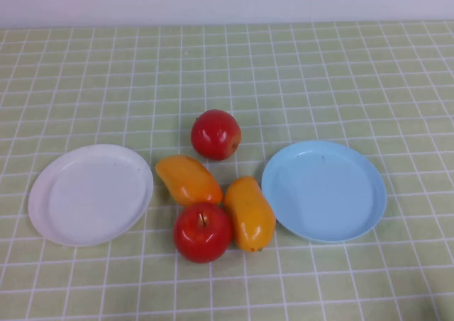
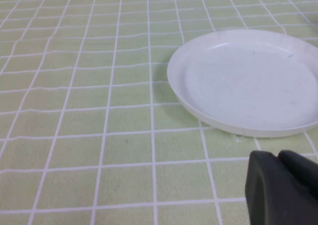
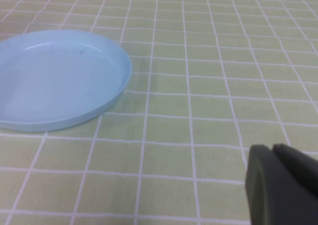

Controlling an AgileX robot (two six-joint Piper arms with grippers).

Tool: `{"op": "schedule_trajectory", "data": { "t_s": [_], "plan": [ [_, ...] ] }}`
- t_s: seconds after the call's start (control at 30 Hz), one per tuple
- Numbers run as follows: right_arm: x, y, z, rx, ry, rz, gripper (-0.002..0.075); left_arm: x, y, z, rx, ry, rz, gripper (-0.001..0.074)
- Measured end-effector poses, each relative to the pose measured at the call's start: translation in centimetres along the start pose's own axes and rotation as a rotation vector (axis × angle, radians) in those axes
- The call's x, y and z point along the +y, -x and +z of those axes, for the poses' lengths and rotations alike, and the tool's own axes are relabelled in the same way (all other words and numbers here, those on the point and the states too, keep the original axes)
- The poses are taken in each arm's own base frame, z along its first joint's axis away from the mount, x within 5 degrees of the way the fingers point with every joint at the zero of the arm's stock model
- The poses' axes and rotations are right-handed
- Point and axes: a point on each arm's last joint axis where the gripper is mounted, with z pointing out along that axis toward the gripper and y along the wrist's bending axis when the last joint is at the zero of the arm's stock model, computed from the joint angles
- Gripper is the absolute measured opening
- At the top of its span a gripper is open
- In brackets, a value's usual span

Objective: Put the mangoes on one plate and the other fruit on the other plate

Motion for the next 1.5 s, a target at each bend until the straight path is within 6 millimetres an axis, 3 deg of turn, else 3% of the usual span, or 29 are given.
{"op": "schedule_trajectory", "data": {
  "t_s": [0.93,1.17,1.4,1.5],
  "plan": [
    [0.0,0.0,0.0,0.000,0.000,0.000,-0.0016,-0.1,0.3,0.0,-0.037,-0.015,-0.053,0.0002],
    [0.0,0.0,0.0,0.000,0.000,0.000,-0.0016,-0.5,0.8,0.0,-0.080,-0.067,-0.222,0.0002],
    [0.0,0.0,0.0,0.000,0.000,0.000,-0.0016,-1.0,1.7,-0.2,-0.148,-0.158,-0.566,0.0002],
    [0.0,0.0,0.0,0.000,0.000,0.000,-0.0017,-1.1,1.8,-0.2,-0.155,-0.176,-0.628,0.0002]
  ]
}}
